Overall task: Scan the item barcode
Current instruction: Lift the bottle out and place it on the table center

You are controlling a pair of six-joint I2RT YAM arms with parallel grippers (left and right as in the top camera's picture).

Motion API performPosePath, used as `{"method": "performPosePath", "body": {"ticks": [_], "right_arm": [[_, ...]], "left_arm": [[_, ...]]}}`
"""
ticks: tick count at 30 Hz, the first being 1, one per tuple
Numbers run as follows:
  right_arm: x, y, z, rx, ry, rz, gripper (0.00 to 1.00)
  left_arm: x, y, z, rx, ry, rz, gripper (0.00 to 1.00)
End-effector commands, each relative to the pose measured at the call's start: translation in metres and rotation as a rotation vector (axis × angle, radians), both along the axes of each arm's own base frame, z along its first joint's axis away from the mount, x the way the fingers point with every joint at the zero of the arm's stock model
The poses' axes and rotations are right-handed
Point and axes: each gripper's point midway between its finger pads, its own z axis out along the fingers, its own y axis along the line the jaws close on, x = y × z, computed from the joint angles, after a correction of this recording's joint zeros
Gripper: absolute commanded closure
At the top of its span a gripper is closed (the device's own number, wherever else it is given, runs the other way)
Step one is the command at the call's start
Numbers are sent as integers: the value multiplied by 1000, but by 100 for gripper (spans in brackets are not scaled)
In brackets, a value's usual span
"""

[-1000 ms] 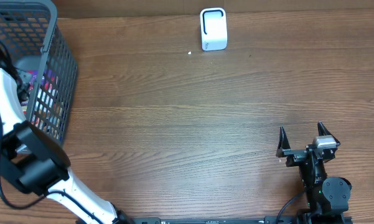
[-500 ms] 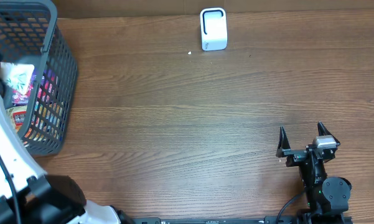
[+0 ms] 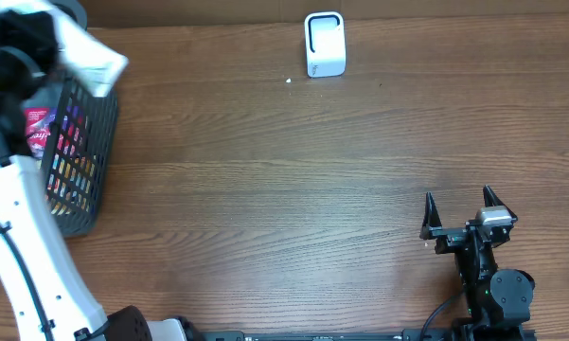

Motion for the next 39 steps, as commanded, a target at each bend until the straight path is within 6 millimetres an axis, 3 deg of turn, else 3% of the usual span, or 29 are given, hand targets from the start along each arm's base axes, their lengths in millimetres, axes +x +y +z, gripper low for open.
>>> {"method": "performPosePath", "body": {"ticks": [1,4,6,17,27,33,35,39], "right_arm": [[0,1,-1,4,-5,2,0],[0,1,-1,4,-5,2,0],[0,1,-1,3,-5,2,0],[0,1,-1,3,-5,2,0],[0,1,-1,3,-5,2,0],[0,1,-1,3,-5,2,0],[0,1,-1,4,-5,2,0],[0,1,-1,3,-5,2,0]], "left_arm": [[3,-71,6,1,-12,-215,96],[6,-111,-19,9,72,-308,95],[4,-129,-45,33,170,-334,96],[-14,-187,-205,174,758,-398,96],[-19,-230,-325,217,1068,-501,96],[-31,-252,-364,232,1163,-558,91],[-33,-256,-368,237,1172,-565,88],[-35,-261,-367,244,1168,-589,72]]}}
